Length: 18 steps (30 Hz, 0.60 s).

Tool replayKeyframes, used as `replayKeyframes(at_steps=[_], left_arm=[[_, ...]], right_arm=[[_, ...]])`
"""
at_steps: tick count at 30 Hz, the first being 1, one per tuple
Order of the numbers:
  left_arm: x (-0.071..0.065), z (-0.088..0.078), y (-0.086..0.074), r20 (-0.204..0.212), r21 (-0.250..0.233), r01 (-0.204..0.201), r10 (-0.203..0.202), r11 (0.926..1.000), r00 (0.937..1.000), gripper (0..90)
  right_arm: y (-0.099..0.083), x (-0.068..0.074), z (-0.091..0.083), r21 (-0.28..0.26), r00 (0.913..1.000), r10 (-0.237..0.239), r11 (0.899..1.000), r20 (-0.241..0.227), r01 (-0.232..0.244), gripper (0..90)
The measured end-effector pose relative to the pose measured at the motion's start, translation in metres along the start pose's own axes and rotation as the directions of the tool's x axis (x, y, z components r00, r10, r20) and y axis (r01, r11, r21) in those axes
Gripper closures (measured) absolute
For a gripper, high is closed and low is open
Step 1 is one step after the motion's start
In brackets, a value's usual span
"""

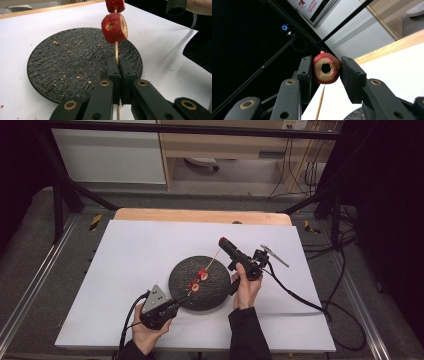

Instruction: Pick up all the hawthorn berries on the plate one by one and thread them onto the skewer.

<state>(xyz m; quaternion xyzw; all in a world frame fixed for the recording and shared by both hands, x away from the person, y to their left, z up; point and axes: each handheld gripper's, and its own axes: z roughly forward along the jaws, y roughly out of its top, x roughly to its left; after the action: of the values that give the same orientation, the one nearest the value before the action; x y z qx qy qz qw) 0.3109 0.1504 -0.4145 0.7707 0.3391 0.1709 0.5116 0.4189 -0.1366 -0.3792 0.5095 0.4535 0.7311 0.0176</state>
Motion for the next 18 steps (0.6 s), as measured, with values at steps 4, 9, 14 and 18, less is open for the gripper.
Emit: replayKeyframes(at_steps=[4,9,14,18], left_arm=[[-0.0007,0.0006,0.0005,-0.001,-0.006,0.0,0.0,1.0,1.0,88.5],[-0.0015,0.0023,0.0011,-0.008,-0.014,0.011,-0.012,0.9998,0.9999,88.5],[-0.0037,0.0041,0.002,-0.016,-0.027,0.019,-0.019,0.9995,0.9997,88.5],[-0.0068,0.0069,0.0039,-0.023,-0.041,0.035,-0.036,0.9985,0.9991,88.5]], right_arm=[[-0.0002,0.0003,-0.0003,0.001,1.0,0.008,1.0,-0.005,-0.008,62.8],[-0.0011,0.0004,-0.0002,0.007,0.9998,0.016,1.0,-0.011,-0.016,62.9],[-0.0043,-0.0002,0.0008,0.01,0.9996,0.025,1.0,-0.01,-0.025,62.9],[-0.0075,-0.0004,0.0015,0.0,0.9994,0.032,0.999,-0.011,-0.032,62.9]])
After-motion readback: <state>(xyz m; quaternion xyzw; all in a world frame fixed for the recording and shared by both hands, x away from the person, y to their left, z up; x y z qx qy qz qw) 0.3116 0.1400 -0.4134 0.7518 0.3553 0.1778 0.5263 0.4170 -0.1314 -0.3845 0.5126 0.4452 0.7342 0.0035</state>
